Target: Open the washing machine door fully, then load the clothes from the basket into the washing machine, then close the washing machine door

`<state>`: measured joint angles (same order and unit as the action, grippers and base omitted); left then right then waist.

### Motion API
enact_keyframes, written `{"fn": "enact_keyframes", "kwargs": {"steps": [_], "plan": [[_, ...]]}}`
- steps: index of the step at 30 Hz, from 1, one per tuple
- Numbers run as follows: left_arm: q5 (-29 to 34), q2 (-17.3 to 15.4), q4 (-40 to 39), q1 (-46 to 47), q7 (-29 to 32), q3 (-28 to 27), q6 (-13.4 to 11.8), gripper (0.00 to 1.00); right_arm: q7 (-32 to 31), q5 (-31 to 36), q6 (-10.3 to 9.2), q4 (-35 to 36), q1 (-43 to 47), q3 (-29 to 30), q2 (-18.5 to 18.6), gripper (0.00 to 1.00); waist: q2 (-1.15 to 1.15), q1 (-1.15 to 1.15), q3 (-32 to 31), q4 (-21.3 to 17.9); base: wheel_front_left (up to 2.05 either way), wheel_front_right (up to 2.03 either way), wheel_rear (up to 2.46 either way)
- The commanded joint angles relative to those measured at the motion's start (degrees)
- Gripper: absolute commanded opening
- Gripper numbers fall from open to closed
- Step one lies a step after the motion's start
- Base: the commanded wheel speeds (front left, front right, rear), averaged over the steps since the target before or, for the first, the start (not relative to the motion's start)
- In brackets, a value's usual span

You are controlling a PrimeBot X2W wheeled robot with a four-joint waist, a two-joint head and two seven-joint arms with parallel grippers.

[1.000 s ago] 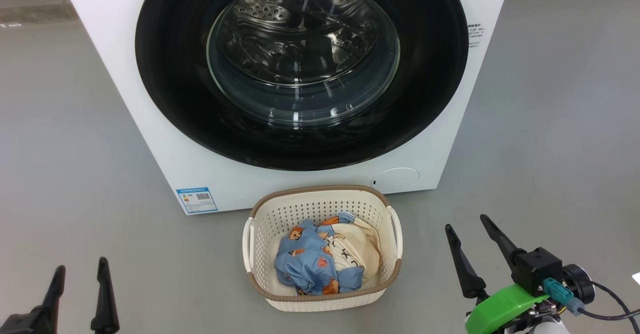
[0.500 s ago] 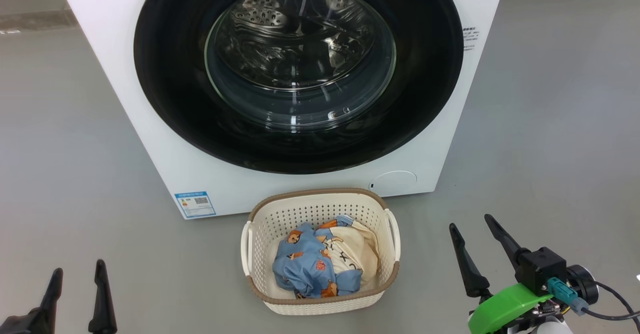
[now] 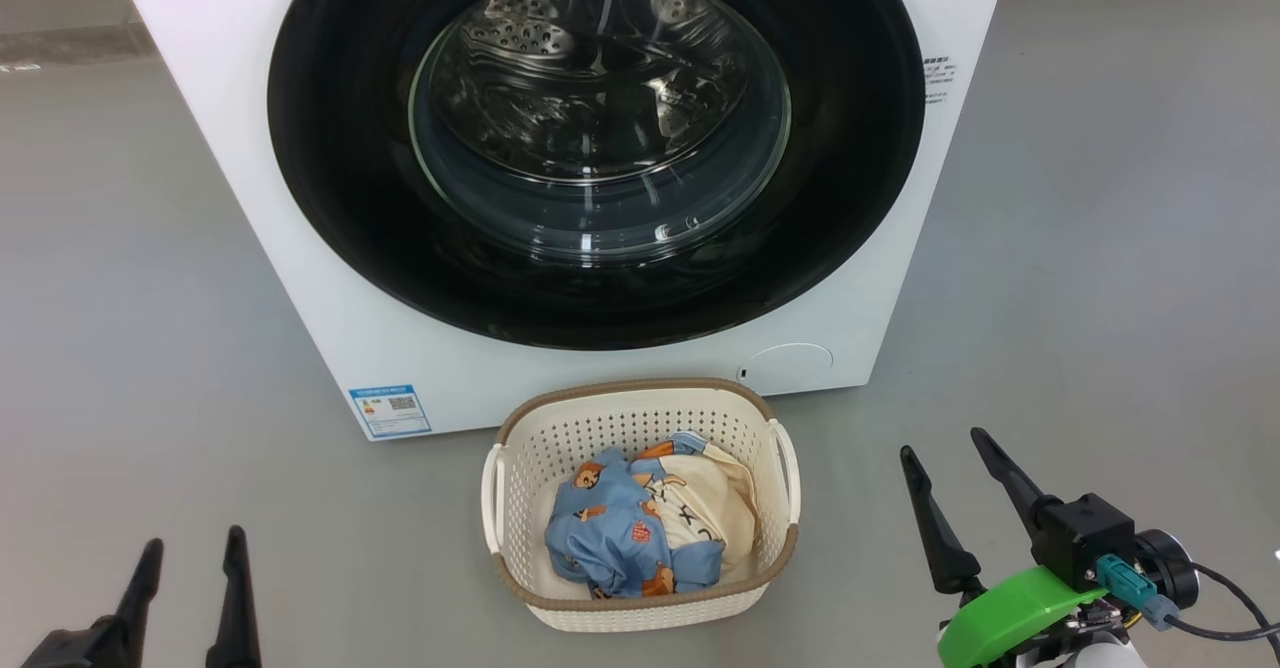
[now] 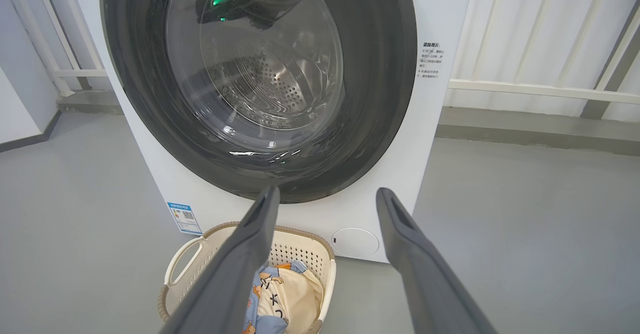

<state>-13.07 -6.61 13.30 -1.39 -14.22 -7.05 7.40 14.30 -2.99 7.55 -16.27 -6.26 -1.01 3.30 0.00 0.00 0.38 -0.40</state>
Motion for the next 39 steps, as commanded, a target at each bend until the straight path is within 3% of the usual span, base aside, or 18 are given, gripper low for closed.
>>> {"fn": "enact_keyframes", "kwargs": {"steps": [1, 39], "plan": [[-0.8, -1.8, -0.9, 0.4, -0.8, -1.3, 0.1, 1.0, 0.7, 0.5, -0.06, 1.6, -2.2, -1.2, -0.2, 1.0, 0.0, 0.0, 0.0, 0.0, 0.0, 0.0, 0.0], [-2.4, -2.0, -0.4, -0.1, -0.8, -0.4, 0.1, 1.0, 0.7, 1.0, -0.06, 1.6, -1.9, -0.1, -0.4, 1.0, 0.0, 0.0, 0.3, -0.1, 0.0, 0.0, 0.0]]}}
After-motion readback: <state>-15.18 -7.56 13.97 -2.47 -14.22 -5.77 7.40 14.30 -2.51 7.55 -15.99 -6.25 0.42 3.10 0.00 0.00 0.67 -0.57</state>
